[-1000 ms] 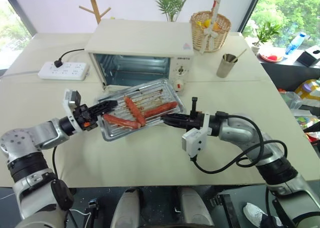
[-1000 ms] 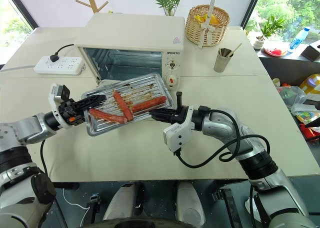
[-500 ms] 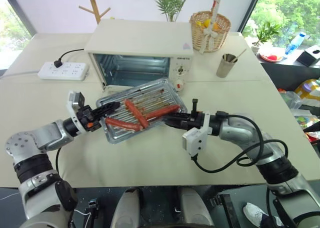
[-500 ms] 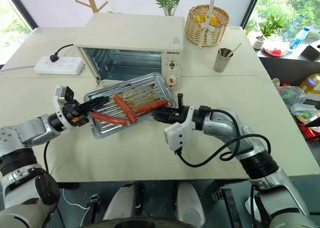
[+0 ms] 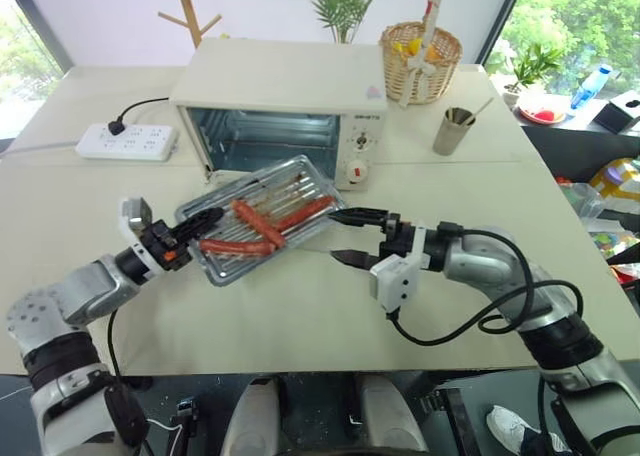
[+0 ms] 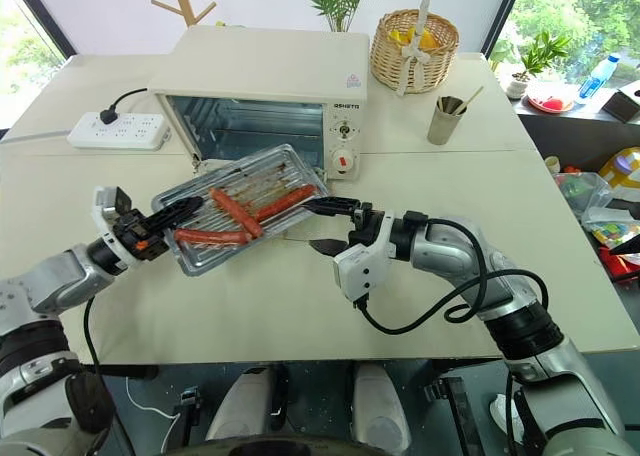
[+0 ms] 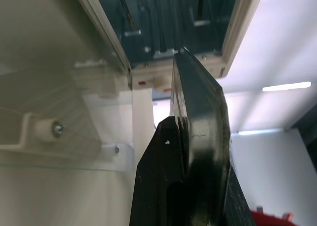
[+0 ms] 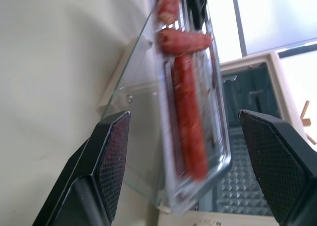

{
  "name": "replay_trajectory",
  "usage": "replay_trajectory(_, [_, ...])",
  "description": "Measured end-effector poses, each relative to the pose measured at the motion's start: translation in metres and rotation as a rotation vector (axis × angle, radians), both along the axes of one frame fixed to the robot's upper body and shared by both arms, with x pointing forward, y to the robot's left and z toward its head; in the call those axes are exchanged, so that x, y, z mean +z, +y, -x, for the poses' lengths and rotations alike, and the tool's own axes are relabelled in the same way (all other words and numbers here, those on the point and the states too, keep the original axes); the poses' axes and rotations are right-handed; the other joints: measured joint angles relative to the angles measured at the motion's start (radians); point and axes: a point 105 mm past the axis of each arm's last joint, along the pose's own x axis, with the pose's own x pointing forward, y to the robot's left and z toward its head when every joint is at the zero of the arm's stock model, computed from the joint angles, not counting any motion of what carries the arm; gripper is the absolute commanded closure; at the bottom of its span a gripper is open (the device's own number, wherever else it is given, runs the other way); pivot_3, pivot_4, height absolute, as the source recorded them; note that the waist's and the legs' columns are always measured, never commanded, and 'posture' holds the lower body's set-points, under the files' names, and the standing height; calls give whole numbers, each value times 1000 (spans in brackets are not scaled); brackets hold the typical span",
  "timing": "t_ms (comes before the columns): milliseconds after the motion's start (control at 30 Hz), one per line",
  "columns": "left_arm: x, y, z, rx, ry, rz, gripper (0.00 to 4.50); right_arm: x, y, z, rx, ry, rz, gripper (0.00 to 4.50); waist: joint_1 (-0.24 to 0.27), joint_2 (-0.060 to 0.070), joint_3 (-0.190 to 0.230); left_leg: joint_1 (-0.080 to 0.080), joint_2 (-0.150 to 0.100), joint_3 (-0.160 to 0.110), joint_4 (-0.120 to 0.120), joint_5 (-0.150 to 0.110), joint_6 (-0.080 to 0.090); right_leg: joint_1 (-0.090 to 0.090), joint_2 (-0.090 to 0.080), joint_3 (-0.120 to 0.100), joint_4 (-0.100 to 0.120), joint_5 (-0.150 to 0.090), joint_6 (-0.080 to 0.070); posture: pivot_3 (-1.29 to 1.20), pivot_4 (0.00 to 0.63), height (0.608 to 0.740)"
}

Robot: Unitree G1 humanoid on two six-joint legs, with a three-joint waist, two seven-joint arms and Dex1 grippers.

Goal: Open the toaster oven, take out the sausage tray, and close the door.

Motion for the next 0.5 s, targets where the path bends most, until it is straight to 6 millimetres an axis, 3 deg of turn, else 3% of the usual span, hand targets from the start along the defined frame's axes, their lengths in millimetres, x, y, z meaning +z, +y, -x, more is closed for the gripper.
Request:
replay_trajectory(300, [-6, 54, 33, 287, 28, 15, 4500, -6, -8, 2, -27, 22, -6, 961, 2, 0, 0, 0, 2, 0, -1, 0, 0, 1, -2, 0, -4, -2, -5, 0, 150, 740])
replay_trajectory(500, [-2, 99, 71, 555, -15, 21, 4500, -22, -23, -12, -114, 98, -27, 961, 2, 0, 0, 0, 1, 1, -1, 0, 0, 2, -3, 0, -7, -2, -6, 0, 150, 740])
